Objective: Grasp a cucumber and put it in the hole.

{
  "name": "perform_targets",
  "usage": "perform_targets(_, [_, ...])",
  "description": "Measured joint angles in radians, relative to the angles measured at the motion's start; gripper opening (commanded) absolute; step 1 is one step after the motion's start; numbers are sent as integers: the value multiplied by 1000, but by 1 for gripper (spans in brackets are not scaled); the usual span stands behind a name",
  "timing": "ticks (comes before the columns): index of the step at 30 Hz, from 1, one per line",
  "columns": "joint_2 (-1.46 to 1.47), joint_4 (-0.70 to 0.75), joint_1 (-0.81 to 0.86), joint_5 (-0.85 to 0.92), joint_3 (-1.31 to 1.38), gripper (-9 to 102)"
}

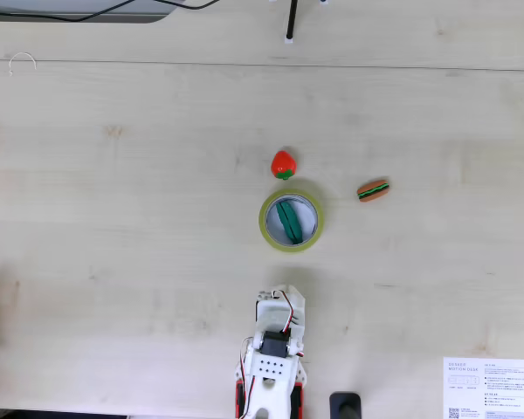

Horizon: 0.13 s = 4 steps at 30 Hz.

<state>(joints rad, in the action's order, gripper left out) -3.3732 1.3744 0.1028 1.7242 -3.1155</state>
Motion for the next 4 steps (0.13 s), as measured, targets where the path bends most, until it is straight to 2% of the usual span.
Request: perform_targets(4, [0,0,0,0,0,0])
